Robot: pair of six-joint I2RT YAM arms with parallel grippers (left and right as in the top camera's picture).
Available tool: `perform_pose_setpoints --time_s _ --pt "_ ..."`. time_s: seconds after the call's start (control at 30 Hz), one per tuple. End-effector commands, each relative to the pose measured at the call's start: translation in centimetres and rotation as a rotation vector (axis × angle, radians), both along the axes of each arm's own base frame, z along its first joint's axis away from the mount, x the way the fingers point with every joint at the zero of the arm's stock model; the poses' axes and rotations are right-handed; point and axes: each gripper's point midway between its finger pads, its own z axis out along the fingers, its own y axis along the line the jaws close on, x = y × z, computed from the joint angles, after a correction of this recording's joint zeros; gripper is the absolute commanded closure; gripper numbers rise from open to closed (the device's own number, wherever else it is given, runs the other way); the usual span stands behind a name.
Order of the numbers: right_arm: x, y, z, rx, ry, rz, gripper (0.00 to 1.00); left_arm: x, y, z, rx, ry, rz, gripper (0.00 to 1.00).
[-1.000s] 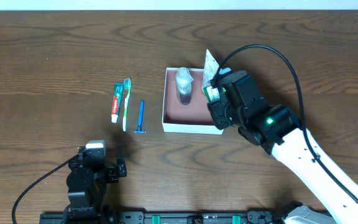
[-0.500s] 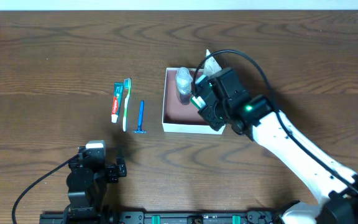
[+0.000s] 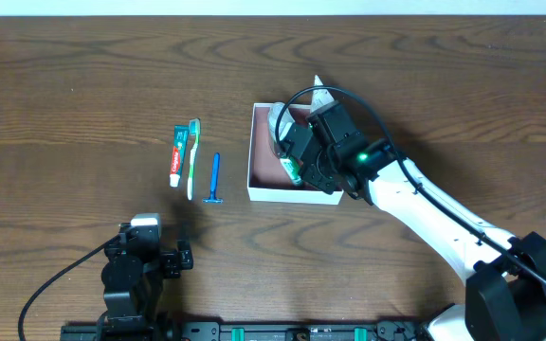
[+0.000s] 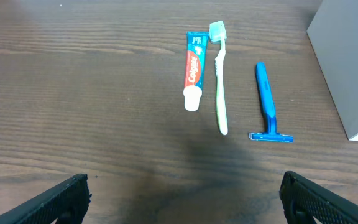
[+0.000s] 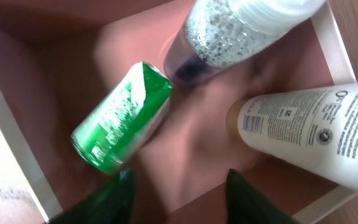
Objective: Pack container
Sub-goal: 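Carry the soap box into the front of the box and release, then raise the right gripper away from the box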
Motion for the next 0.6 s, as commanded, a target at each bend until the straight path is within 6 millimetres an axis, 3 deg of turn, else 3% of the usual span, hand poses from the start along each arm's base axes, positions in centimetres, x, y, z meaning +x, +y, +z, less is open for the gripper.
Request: perform_pose_setpoints --time_s 0.0,0.13,0.3,0.4,0.57 --pt "0.7 0.2 4.4 0.136 -0.043 -0.133 0.44 0.1 -0.1 0.0 -0.007 -0.006 0.001 0.02" --pt "1.7 -3.1 8.9 0.295 -0.069 -0.375 0.29 0.1 -0.1 0.0 -0.007 -0.006 0.001 0.02" --pt "2.9 -10.8 12.7 0.448 -0.093 -0.723 0.15 0.1 0.0 0.0 -0.007 -0.006 0.002 0.02" --pt "2.9 -15.2 12.8 0.465 -0.085 -0.882 0.12 0.1 -0.1 0.0 -0.007 -0.006 0.001 0.02" --pt "2.1 -21.0 10.8 0.476 0.006 -1.144 0.04 0.1 0.0 0.0 -0.006 -0.007 0.002 0.02"
